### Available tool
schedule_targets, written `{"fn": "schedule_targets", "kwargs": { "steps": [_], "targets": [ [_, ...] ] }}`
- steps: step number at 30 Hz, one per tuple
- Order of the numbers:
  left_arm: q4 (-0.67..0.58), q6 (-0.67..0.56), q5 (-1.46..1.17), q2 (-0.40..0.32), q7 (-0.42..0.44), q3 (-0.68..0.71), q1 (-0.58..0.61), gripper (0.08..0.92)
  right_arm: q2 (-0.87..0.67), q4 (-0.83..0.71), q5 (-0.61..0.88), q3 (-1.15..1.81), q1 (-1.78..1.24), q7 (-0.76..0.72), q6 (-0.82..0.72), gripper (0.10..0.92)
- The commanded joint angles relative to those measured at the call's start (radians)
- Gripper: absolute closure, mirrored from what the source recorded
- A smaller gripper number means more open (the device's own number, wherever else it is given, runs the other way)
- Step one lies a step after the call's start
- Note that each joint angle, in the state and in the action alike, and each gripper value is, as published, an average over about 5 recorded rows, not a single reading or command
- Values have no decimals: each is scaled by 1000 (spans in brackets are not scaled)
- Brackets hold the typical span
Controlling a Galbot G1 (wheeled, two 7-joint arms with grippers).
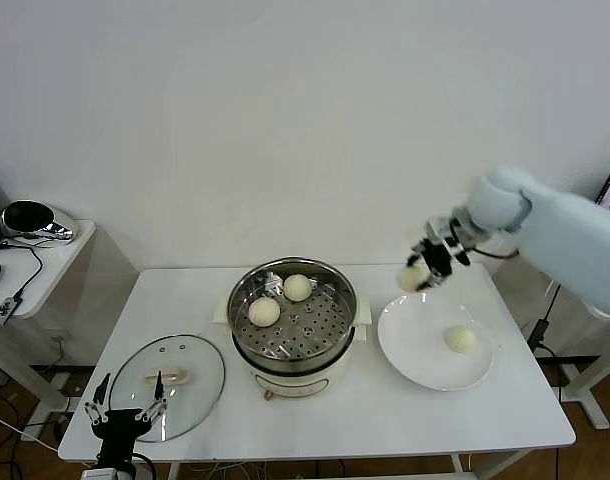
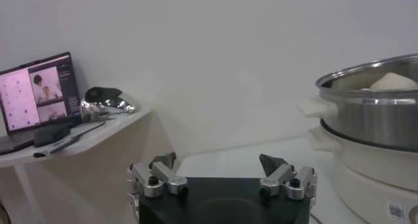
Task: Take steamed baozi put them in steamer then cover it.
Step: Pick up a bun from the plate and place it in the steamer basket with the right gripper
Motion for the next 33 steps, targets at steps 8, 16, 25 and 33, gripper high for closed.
{"fn": "schedule_targets", "kwargs": {
  "steps": [8, 16, 25, 33],
  "targets": [
    [-15, 0, 0, -11, -3, -11, 1, 177, 326, 91, 61, -203, 120, 60, 190, 474],
    [-32, 0, 0, -19, -3, -18, 6, 177, 434, 8, -113, -263, 43, 107, 364, 467],
    [-28, -2, -4, -24, -4, -22, 4, 177, 476, 4, -222, -285, 9, 147, 449, 465],
    [-25, -3, -3, -29, -5, -17, 2, 177, 494, 2, -270, -287, -12, 158, 484, 465]
  ]
}}
